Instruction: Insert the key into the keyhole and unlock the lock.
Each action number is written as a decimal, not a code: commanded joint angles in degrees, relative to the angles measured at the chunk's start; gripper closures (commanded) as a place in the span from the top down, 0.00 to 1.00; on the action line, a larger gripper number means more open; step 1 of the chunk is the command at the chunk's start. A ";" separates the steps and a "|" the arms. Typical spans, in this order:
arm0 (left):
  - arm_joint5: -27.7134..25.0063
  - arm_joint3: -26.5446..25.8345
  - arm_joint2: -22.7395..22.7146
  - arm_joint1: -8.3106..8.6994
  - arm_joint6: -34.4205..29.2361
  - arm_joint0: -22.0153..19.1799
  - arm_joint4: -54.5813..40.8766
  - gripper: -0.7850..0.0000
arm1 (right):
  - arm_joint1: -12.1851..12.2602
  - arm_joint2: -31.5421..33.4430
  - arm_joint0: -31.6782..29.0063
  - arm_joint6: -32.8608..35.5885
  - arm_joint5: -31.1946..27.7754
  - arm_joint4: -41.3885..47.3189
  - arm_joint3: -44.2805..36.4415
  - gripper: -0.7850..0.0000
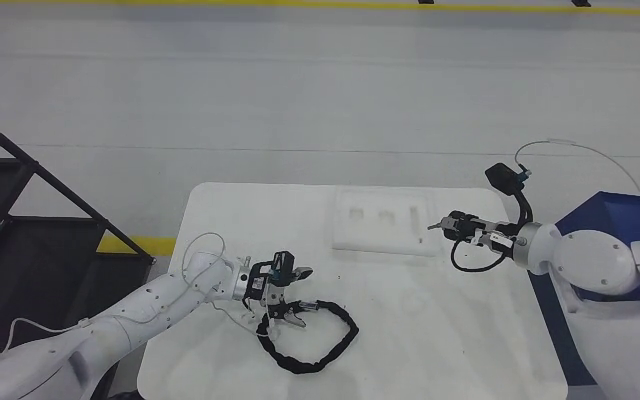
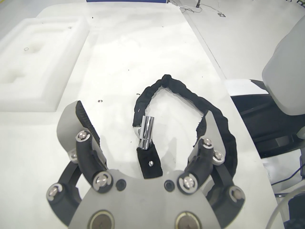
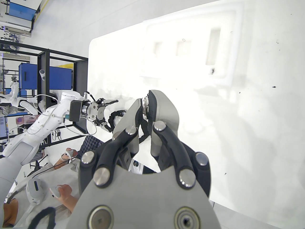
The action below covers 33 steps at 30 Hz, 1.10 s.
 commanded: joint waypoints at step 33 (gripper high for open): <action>12.84 -4.56 -6.34 3.75 -0.34 8.38 8.49 1.00 | 0.00 0.00 0.00 0.00 0.00 0.00 0.00 0.00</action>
